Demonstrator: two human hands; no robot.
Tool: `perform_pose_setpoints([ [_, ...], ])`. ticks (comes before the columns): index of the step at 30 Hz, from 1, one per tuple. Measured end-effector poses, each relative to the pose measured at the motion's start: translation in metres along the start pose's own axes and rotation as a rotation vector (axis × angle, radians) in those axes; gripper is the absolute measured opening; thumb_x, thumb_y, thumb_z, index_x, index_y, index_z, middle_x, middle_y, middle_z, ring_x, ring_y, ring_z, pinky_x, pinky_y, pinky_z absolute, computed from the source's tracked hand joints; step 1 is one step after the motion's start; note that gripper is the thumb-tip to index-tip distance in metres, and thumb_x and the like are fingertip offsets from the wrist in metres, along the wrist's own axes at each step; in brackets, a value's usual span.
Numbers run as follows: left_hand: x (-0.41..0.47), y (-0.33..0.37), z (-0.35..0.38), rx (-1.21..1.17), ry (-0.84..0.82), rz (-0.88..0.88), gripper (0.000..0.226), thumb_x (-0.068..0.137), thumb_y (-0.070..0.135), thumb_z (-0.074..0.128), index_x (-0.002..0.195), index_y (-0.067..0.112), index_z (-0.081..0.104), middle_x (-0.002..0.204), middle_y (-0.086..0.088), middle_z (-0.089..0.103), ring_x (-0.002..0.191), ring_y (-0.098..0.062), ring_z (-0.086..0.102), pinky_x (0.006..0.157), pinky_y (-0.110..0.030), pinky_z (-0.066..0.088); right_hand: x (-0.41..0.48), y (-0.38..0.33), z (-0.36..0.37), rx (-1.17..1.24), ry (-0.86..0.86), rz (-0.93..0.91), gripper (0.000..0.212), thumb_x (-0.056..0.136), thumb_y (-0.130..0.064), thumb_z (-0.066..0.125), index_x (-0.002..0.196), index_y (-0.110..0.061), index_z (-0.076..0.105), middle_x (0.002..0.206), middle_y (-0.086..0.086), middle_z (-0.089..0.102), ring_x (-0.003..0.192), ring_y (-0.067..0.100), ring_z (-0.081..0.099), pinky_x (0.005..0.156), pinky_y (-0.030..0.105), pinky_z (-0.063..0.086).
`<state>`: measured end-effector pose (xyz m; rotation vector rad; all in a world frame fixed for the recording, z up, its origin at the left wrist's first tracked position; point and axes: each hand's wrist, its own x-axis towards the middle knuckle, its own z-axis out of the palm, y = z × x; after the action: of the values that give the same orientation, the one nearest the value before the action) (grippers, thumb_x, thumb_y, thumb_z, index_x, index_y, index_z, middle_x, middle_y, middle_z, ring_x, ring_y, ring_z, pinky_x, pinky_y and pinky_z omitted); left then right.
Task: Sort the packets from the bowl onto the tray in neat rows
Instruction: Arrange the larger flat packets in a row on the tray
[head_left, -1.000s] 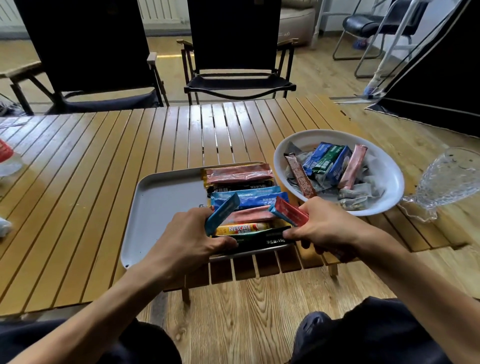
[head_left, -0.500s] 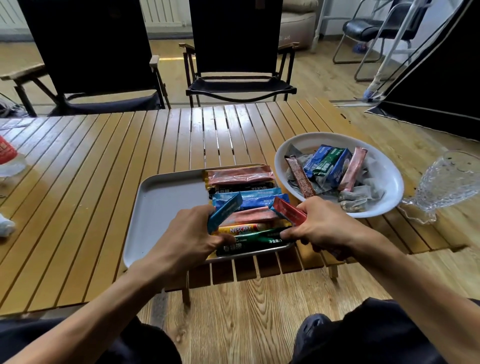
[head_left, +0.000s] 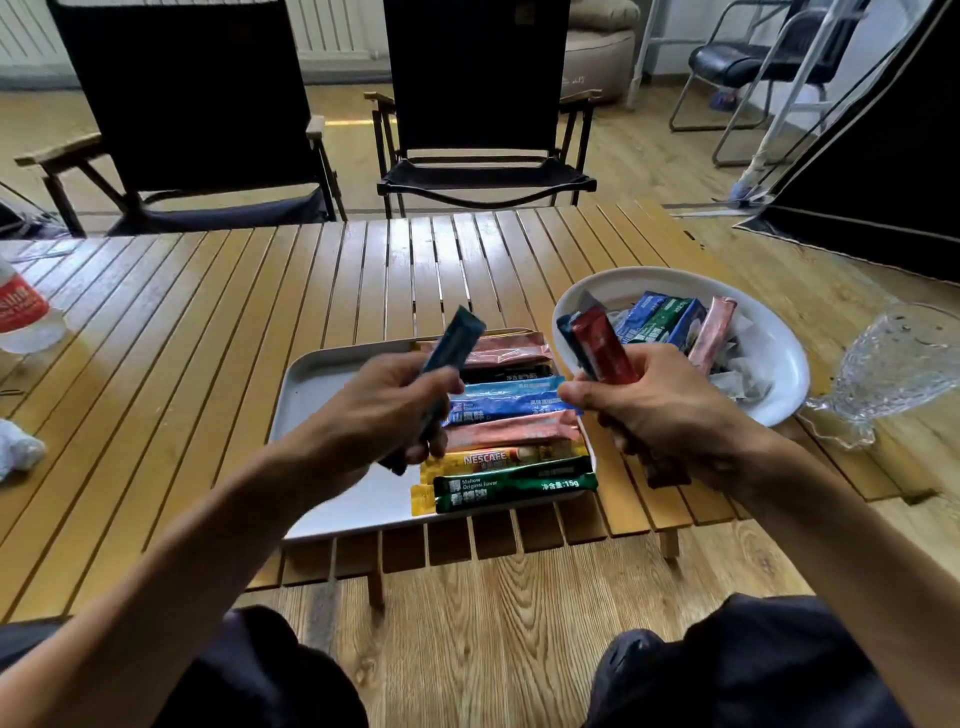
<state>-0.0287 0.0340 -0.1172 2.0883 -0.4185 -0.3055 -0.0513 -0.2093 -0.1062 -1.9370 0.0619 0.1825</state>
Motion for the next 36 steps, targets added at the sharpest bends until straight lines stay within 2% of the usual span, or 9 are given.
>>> perform_pose_setpoints([
  [3,0.004,0.000,-0.003,0.063,0.019,0.070,0.015,0.095,0.021,0.048,0.102,0.014,0.058,0.080,-0.004,0.059,0.055,-0.007,0.060,0.044,-0.018,0.046,-0.001,-0.003,0.000,0.030,0.011,-0.002,0.021,0.085,-0.021,0.072,0.093,-0.003,0.063,0.059,0.001,0.059,0.043,0.010,0.052,0.043,0.020,0.046],
  [8,0.003,0.001,0.019,0.123,-0.134,0.136,0.017,0.090,0.023,0.059,0.102,0.016,0.069,0.092,0.003,0.066,0.074,-0.015,0.066,0.060,-0.025,0.055,-0.003,-0.004,0.005,0.079,-0.048,0.026,0.018,0.086,-0.019,0.070,0.099,-0.007,0.065,0.087,0.018,0.068,0.045,0.008,0.054,0.045,0.021,0.047],
  [13,0.008,-0.007,0.026,0.231,-0.099,0.128,0.029,0.084,0.028,0.066,0.113,0.026,0.062,0.089,0.006,0.065,0.080,-0.008,0.063,0.066,-0.023,0.051,-0.001,0.003,0.006,0.012,-0.102,0.089,0.010,0.089,-0.015,0.068,0.090,-0.005,0.066,0.074,0.008,0.067,0.044,0.008,0.053,0.043,0.020,0.045],
  [17,0.005,-0.015,0.038,0.456,-0.002,0.208,0.038,0.082,0.033,0.068,0.115,0.024,0.052,0.113,-0.002,0.064,0.098,-0.013,0.062,0.079,-0.028,0.056,0.004,0.015,0.005,-0.113,-0.128,0.264,0.020,0.087,-0.018,0.071,0.098,-0.005,0.061,0.077,0.009,0.067,0.042,0.008,0.054,0.041,0.020,0.044],
  [24,-0.010,-0.030,0.063,0.761,0.189,0.348,0.040,0.093,0.043,0.040,0.122,0.019,0.054,0.120,-0.003,0.057,0.106,-0.019,0.054,0.089,-0.036,0.047,0.007,0.023,0.005,-0.197,-0.151,0.361,0.033,0.088,-0.021,0.070,0.111,-0.003,0.057,0.080,0.012,0.071,0.047,0.012,0.055,0.042,0.020,0.045],
  [27,-0.010,-0.033,0.076,0.858,0.127,0.351,0.055,0.096,0.045,0.032,0.144,0.019,0.034,0.149,-0.004,0.037,0.137,-0.022,0.034,0.113,-0.037,0.027,0.010,0.023,0.005,-0.239,-0.155,0.369,0.034,0.088,-0.023,0.069,0.113,-0.004,0.056,0.085,0.013,0.071,0.050,0.013,0.056,0.044,0.021,0.047],
  [30,0.000,-0.043,0.080,0.938,0.056,0.384,0.060,0.097,0.040,0.034,0.151,0.023,0.013,0.157,-0.002,0.010,0.146,-0.021,0.005,0.118,-0.037,0.002,0.011,0.023,0.005,-0.230,-0.160,0.338,0.032,0.088,-0.027,0.070,0.109,-0.005,0.059,0.080,0.011,0.069,0.048,0.011,0.056,0.044,0.022,0.047],
  [34,0.016,-0.052,0.075,0.958,-0.010,0.364,0.059,0.095,0.046,0.026,0.148,0.020,0.021,0.154,-0.007,0.024,0.143,-0.025,0.012,0.116,-0.040,0.010,0.012,0.021,0.002,-0.170,-0.028,0.259,0.022,0.089,-0.029,0.069,0.094,-0.009,0.062,0.070,0.005,0.063,0.047,0.011,0.054,0.046,0.023,0.048],
  [36,0.019,-0.051,0.075,0.960,-0.044,0.365,0.063,0.093,0.051,0.019,0.149,0.022,0.012,0.155,-0.005,0.013,0.144,-0.025,0.005,0.119,-0.041,0.005,0.016,0.020,-0.002,-0.126,0.050,0.215,0.022,0.089,-0.029,0.068,0.092,-0.009,0.062,0.070,0.005,0.062,0.051,0.013,0.055,0.049,0.025,0.048],
])
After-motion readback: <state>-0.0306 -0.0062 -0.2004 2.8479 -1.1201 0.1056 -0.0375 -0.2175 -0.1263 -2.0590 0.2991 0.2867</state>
